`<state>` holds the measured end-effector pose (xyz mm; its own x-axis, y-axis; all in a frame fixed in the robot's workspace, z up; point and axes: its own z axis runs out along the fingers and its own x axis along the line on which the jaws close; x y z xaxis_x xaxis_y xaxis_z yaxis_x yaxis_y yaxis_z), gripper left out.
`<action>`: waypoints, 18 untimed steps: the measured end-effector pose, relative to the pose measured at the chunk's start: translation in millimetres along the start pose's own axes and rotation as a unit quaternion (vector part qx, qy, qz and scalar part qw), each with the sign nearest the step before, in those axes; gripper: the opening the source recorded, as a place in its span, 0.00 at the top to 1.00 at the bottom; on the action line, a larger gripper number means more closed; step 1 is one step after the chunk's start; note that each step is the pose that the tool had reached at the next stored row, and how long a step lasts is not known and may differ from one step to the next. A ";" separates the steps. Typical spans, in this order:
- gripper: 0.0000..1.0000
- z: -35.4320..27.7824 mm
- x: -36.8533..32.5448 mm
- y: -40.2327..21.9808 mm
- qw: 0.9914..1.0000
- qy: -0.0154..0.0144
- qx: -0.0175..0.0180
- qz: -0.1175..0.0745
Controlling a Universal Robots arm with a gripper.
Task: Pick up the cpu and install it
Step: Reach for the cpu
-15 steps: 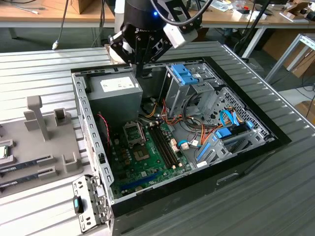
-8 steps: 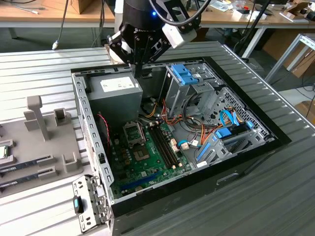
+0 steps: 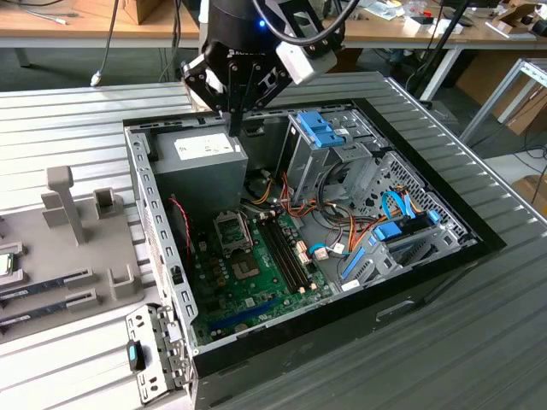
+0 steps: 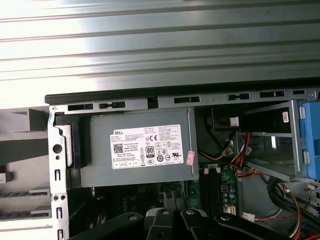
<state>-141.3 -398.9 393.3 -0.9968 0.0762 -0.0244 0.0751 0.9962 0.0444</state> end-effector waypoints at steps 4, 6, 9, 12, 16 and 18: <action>0.89 -0.1 2.6 -0.2 1.000 0.000 0.000 0.000; 0.89 -0.1 4.4 -0.3 1.000 0.000 0.000 0.000; 0.89 -0.2 6.7 -0.5 1.000 0.000 0.000 0.000; 0.89 -0.2 8.1 -0.6 1.000 0.000 0.000 0.000; 0.89 -0.3 11.4 -0.9 1.000 0.000 0.000 0.000; 0.89 -0.3 12.7 -0.9 1.000 0.000 0.000 0.000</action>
<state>-154.0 -398.9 393.3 -0.9968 0.0763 -0.0244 0.0751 0.9962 0.0444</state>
